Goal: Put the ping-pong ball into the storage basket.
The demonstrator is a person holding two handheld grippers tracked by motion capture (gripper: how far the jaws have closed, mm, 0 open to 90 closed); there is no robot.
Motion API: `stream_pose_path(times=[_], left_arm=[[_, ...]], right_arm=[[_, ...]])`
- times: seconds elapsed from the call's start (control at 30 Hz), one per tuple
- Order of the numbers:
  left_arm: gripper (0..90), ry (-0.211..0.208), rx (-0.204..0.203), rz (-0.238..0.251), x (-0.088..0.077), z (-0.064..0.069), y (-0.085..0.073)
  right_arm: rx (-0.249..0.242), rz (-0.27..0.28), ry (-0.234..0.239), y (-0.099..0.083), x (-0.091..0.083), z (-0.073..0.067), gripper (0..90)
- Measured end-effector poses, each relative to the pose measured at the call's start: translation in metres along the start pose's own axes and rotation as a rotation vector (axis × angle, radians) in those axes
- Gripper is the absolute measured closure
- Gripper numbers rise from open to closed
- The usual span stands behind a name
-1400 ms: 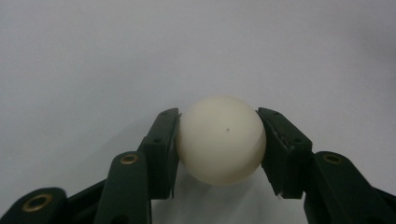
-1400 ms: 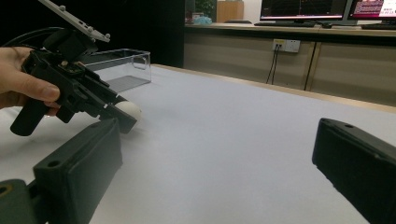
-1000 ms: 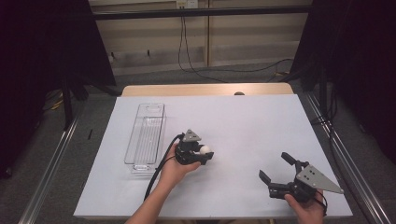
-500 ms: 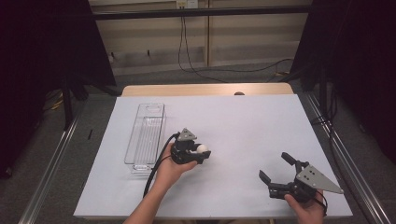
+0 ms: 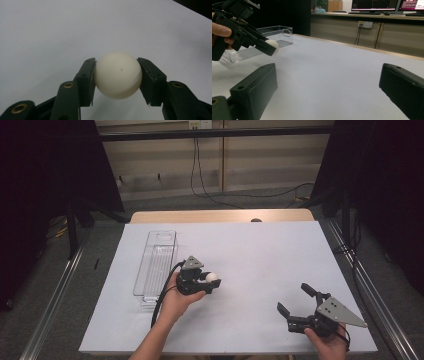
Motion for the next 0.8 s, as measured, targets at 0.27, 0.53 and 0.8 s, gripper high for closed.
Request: stream_pose_path(times=[0.27, 0.53, 0.8], left_arm=[[51.1, 0.006, -0.010, 0.014, -0.009, -0.003, 0.002], [51.1, 0.003, -0.009, 0.016, -0.011, -0.003, 0.004], [51.1, 0.007, -0.020, 0.022, -0.014, -0.004, 0.004]], right_arm=[[-0.001, 0.000, -0.001, 0.000, 0.000, 0.000, 1.1], [0.000, 0.002, -0.001, 0.000, 0.001, 0.000, 1.1], [-0.007, -0.001, 0.007, 0.000, 0.001, -0.001, 1.2]])
Point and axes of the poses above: each handheld gripper's, and its own axes: x roughly forward along the jaws, y roughly out of its top, z roughly to its right, the point moved 7 cm from there along x, roughly forward along the jaws, and after that the axes turned 7 degrees about -y, right-handed, at the moved point
